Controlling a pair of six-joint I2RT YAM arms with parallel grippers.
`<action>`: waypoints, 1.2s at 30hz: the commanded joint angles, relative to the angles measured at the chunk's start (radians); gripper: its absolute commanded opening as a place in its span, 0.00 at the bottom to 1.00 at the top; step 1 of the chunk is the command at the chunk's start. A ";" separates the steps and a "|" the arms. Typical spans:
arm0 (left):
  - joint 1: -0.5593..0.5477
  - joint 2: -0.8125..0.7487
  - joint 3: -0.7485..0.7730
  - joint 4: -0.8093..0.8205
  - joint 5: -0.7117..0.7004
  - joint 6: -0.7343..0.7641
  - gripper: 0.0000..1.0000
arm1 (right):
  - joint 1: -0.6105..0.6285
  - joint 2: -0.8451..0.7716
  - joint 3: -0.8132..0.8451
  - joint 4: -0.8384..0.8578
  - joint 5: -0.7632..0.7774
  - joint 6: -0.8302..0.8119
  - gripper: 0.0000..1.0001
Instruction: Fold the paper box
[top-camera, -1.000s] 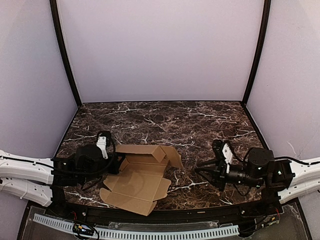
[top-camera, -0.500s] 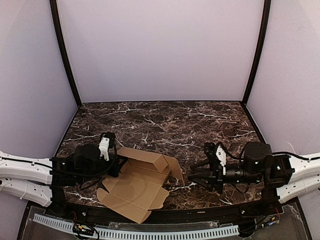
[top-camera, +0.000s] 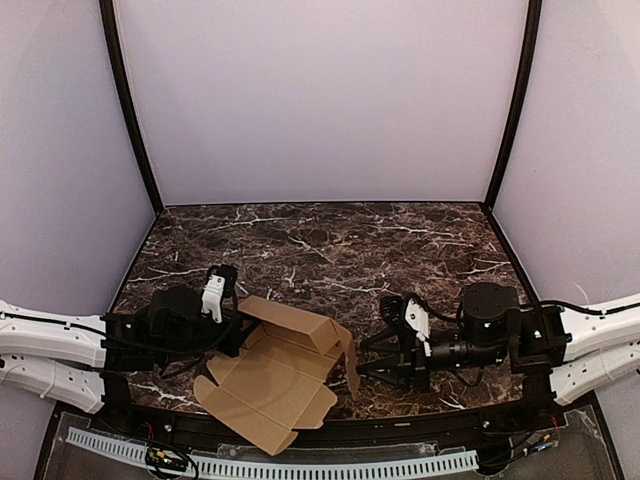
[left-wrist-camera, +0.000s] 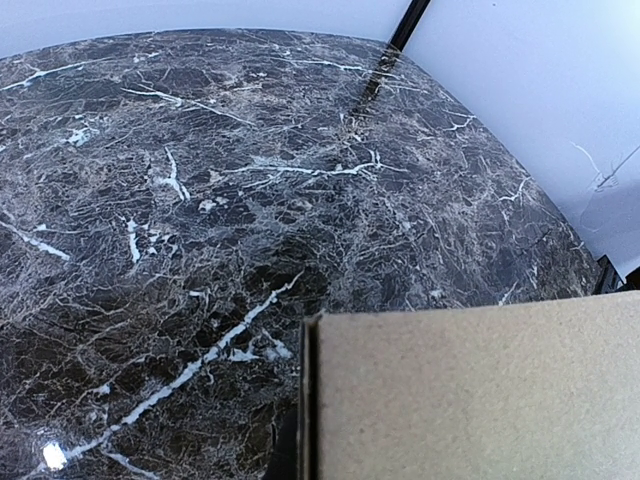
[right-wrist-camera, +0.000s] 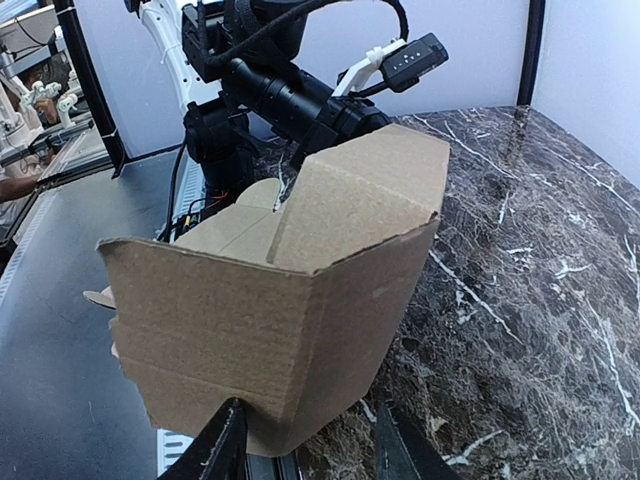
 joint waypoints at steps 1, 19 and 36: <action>0.001 0.009 0.022 0.023 0.027 0.014 0.01 | 0.003 0.049 0.029 0.085 -0.053 -0.009 0.43; 0.001 0.025 0.003 0.043 -0.032 0.016 0.01 | -0.004 0.250 0.112 0.164 0.027 0.024 0.41; 0.001 0.035 0.048 -0.128 -0.223 -0.163 0.01 | 0.007 0.453 0.199 0.223 0.412 0.135 0.54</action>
